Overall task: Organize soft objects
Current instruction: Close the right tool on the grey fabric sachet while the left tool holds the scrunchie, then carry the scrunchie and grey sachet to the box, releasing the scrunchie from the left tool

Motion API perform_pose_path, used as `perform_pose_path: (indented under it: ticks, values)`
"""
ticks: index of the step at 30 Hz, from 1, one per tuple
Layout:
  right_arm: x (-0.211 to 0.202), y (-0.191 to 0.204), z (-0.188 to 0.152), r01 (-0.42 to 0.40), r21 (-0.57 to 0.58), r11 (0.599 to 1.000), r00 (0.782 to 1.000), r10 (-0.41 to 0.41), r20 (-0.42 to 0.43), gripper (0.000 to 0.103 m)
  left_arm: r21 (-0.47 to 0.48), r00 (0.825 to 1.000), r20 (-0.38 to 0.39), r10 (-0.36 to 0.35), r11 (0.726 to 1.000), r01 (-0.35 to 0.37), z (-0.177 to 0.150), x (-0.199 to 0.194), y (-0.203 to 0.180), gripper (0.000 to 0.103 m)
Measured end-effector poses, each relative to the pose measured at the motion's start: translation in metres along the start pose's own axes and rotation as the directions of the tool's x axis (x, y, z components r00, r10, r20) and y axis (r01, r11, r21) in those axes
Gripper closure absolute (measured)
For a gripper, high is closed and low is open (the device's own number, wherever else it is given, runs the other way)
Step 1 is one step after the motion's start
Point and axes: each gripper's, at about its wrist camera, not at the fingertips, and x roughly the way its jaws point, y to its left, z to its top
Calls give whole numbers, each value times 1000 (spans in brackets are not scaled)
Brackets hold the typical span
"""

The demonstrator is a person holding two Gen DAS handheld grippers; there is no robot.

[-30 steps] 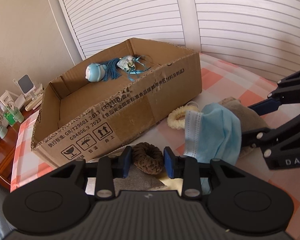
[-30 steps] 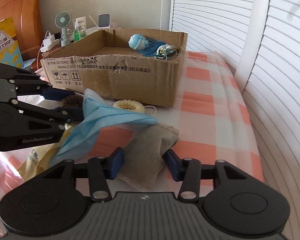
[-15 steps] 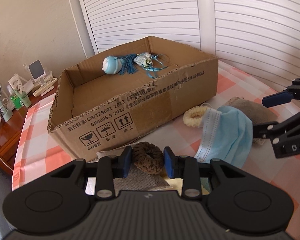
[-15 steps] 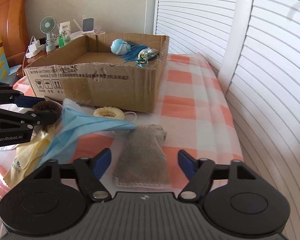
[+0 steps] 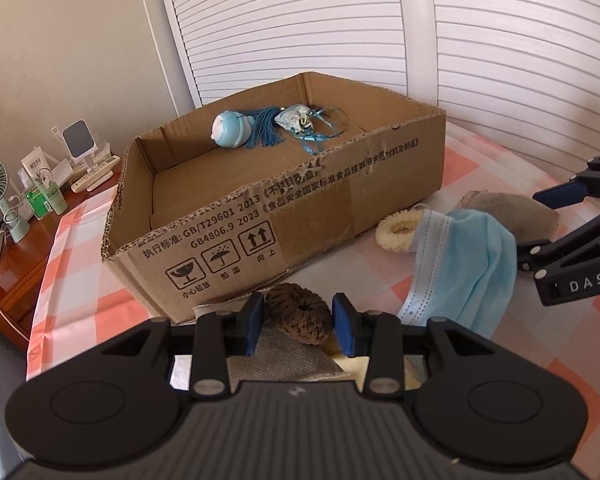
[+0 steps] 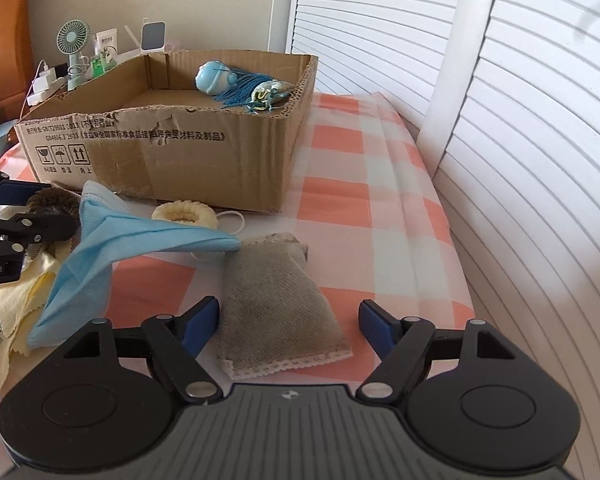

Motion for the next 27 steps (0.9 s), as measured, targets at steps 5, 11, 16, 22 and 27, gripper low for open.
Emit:
perform_pose_path:
  ticks: [5,11,16,22,27]
  values:
    - [0,9,3,-4,-41,999,1000,5,13,31,30,1000,-1,15,999,-15,1,3,-6,69]
    - [-3,13,5,-13,-80,997,1000,14,18,52,15,1000,-7,-6,1000,6,2,0,-3,69]
    - [-7,10,6,-33,-66,997,999,34,18,61,10,1000,-11,-19,1000,19,4,-3,0,69]
    - [-16,5,5,-40,-60,997,999,42,22,67,-39,998,-23,-60,998,59,6,-11,8,70]
    - [-29,1,5,-41,-57,997,998,44,41,68,-57,997,-15,-74,996,73,8,-22,10,70]
